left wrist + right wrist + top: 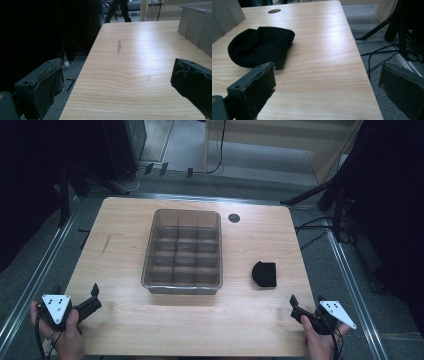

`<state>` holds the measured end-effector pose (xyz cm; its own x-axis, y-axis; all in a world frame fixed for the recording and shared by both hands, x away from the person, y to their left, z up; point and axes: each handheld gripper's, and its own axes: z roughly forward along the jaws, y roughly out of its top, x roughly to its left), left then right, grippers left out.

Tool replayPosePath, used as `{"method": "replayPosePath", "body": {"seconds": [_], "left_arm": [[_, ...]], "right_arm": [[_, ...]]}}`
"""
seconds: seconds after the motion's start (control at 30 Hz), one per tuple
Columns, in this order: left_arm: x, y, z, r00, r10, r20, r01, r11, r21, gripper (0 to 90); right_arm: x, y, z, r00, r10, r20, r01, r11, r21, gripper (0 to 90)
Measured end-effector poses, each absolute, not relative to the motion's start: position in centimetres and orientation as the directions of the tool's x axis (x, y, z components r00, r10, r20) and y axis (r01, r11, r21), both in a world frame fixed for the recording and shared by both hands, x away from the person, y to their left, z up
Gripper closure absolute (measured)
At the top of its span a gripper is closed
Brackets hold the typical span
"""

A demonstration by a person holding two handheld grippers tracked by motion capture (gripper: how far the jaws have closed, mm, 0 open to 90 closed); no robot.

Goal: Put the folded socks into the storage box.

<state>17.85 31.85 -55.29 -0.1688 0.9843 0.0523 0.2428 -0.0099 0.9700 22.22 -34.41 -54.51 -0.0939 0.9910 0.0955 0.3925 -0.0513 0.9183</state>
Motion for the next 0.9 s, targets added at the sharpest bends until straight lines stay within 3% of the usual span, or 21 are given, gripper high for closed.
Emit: {"method": "replayPosePath", "body": {"seconds": [0.4, 0.9], "left_arm": [[17.8, 31.9, -55.3, -0.172, 0.984, 0.052, 0.241, -0.009, 0.970, 0.0], [17.8, 31.9, -55.3, -0.174, 0.984, 0.046, 0.243, -0.002, 0.970, 0.0]], "right_arm": [[22.2, -34.3, -53.7, -0.067, 0.993, 0.097, 0.395, -0.062, 0.917, 5.5], [24.6, -33.3, -48.9, -0.107, 0.994, 0.000, 0.401, 0.043, 0.915, 7.7]]}}
